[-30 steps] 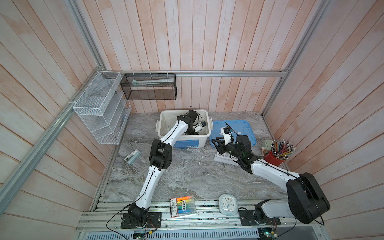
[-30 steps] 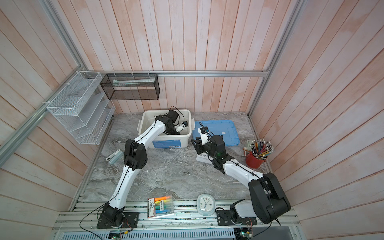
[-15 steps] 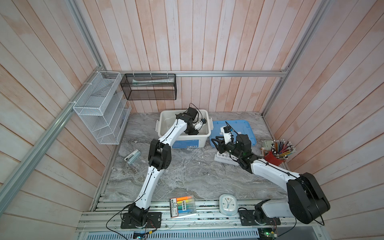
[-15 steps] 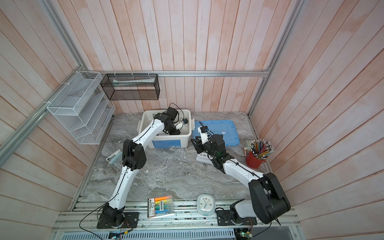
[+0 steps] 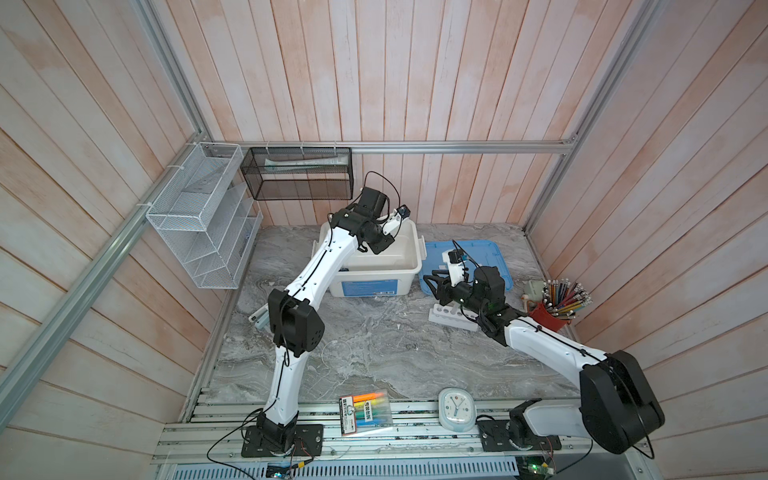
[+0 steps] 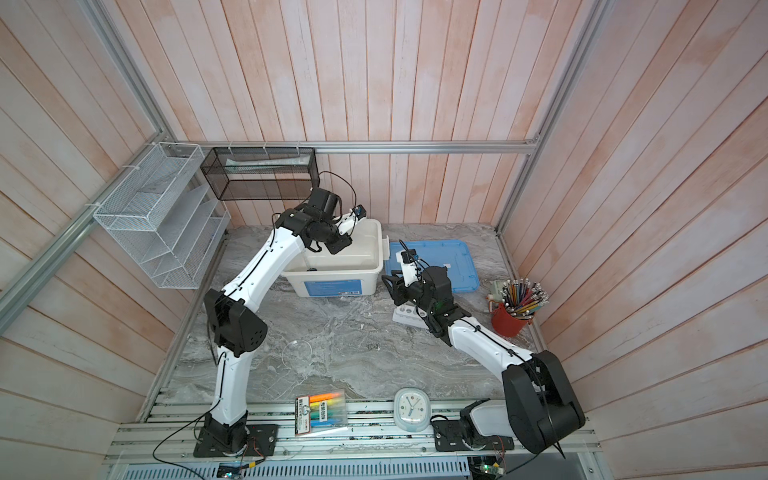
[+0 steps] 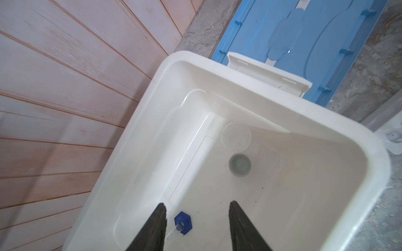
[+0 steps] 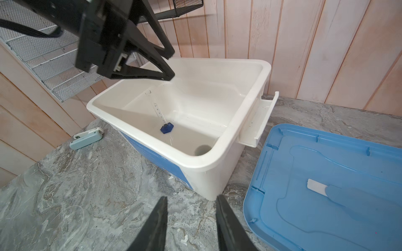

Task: Organize the chemistry lab equipment
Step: 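Raise the left gripper out of the bin and reach to the glass dish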

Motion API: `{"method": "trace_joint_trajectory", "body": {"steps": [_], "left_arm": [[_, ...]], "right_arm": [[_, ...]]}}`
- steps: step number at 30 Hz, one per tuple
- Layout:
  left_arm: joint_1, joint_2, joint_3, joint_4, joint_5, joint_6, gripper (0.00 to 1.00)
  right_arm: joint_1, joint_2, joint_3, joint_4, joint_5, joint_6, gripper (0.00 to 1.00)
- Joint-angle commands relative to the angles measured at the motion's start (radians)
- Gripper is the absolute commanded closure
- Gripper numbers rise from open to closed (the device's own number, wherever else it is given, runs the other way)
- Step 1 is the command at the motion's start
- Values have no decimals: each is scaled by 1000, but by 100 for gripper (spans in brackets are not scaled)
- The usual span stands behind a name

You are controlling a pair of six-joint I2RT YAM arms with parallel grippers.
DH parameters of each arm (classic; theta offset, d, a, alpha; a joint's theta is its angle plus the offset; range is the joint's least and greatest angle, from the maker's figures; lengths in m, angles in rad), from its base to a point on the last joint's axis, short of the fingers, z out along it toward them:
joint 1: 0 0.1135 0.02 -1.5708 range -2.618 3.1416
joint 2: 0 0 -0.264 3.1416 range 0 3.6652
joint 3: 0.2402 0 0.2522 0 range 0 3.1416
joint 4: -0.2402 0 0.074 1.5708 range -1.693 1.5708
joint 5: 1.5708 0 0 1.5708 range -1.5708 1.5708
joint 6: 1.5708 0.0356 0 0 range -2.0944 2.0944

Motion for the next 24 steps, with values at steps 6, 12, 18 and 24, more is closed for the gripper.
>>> {"method": "trace_joint_trajectory", "body": {"steps": [6,12,18,24], "left_arm": [[5,-423,-443,229,-69,-135,50],[70,-760,-816,266,-27,-272,50],[64,-949,-1122,106,130,-242,50],[-1,-989,-1344,92,83,-188,51]], "right_arm": [[15,-52,18,-51,16,-13,62],[23,-59,22,-80,22,-25,62],[28,-36,50,-106,23,-45,62],[40,-30,42,-106,31,-37,62]]}}
